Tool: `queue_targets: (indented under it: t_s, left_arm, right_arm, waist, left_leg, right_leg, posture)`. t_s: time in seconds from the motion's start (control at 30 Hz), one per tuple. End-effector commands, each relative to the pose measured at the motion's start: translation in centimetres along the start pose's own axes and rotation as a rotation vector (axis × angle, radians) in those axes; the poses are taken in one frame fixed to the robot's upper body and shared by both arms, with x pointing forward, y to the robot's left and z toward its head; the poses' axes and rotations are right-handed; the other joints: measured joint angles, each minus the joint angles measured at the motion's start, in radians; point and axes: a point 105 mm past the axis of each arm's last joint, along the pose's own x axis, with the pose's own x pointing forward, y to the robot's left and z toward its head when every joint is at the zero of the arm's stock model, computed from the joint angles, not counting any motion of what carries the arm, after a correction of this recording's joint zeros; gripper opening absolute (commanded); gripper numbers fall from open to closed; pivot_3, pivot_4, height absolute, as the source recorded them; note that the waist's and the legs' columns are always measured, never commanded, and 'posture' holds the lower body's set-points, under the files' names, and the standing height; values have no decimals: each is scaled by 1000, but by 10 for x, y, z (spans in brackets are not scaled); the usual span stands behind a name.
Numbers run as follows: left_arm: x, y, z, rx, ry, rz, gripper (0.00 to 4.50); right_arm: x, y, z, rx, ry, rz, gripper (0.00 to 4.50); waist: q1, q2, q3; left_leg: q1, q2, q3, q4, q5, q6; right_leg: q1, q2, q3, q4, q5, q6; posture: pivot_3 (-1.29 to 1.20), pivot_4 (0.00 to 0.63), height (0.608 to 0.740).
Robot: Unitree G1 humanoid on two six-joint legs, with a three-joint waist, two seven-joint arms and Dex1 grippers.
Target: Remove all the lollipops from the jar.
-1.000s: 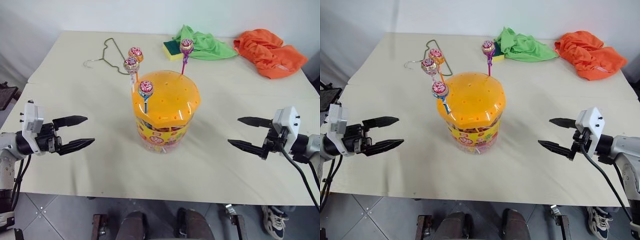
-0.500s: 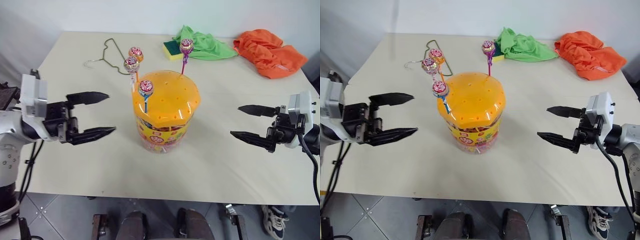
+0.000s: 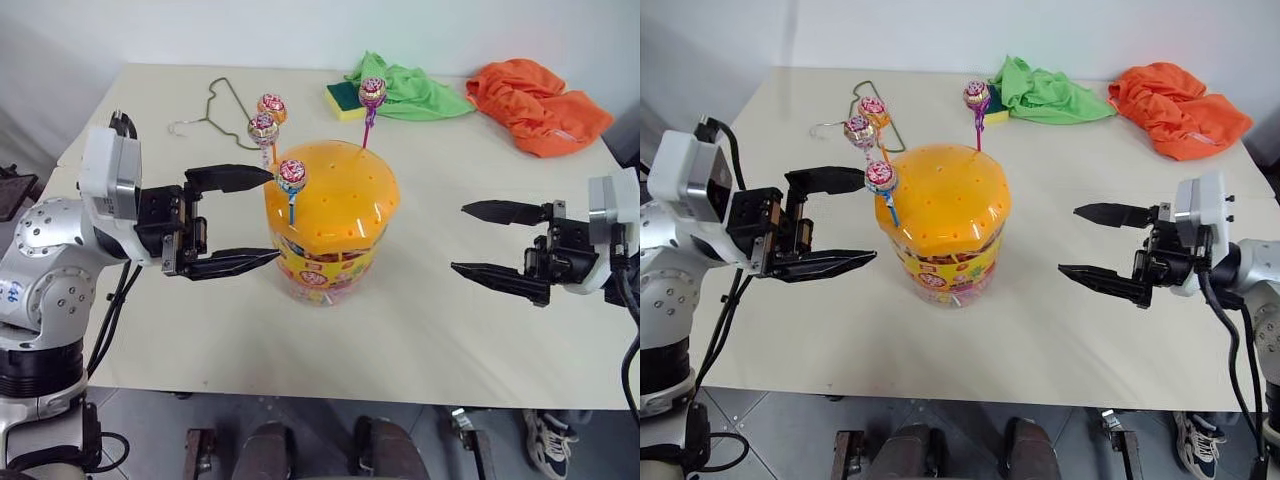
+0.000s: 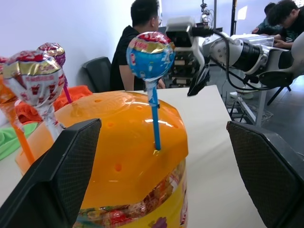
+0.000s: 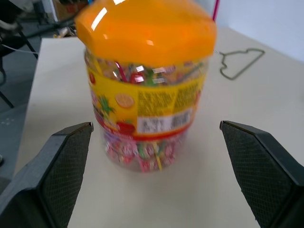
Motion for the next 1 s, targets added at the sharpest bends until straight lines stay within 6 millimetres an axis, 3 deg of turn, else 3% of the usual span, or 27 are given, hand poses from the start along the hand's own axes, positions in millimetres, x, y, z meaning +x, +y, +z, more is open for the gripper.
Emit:
queue_targets:
  t_s: [0.03,0.07,0.17,0.43,0.57,0.87,1.0]
  left_arm:
    - [9,1,-1,23,11,-47,4500]
    - [10,0,-2,21,18,-64,4500]
    - [15,1,3,48,-49,-100,3918]
    - [19,10,5,84,-78,-129,1407]
    - [22,20,20,103,-143,-97,166]
    - [23,29,59,146,-264,-89,30]
    - [21,50,89,226,-311,55,30]
  right_arm:
    - [1,3,19,-58,-55,-11,4477]
    - [2,3,20,-62,-58,-15,4477]
    - [2,3,28,-86,-81,-37,4500]
    - [-2,2,31,-105,-89,-86,4500]
    - [-6,1,33,-108,-95,-101,4500]
    - [-12,-3,38,-114,-91,-118,4500]
    - [-12,-1,38,-106,-90,-99,4500]
  waist:
    - [1,0,0]
    - [0,0,0]
    - [-1,0,0]
    - [0,0,0]
    - [0,0,0]
    - [-2,0,0]
    - [-1,-1,0]
  left_leg:
    - [0,0,0,1,0,0]
    - [0,0,0,1,0,0]
    - [-1,0,0,2,0,0]
    - [-1,0,0,4,0,1]
    - [-2,0,-1,6,-1,1]
    - [-3,0,-2,8,-1,2]
    - [-4,0,-3,9,-1,2]
  right_leg:
    - [0,0,0,0,0,0]
    - [0,0,0,0,0,0]
    - [0,0,0,0,0,0]
    - [0,0,0,1,0,0]
    - [0,0,-1,2,0,0]
    - [0,0,-1,3,0,1]
    - [1,0,-1,3,0,1]
  posture:
    - [0,150,740]
    - [0,150,740]
    - [0,150,740]
    - [0,150,740]
    - [0,150,740]
    - [0,150,740]
    - [0,150,740]
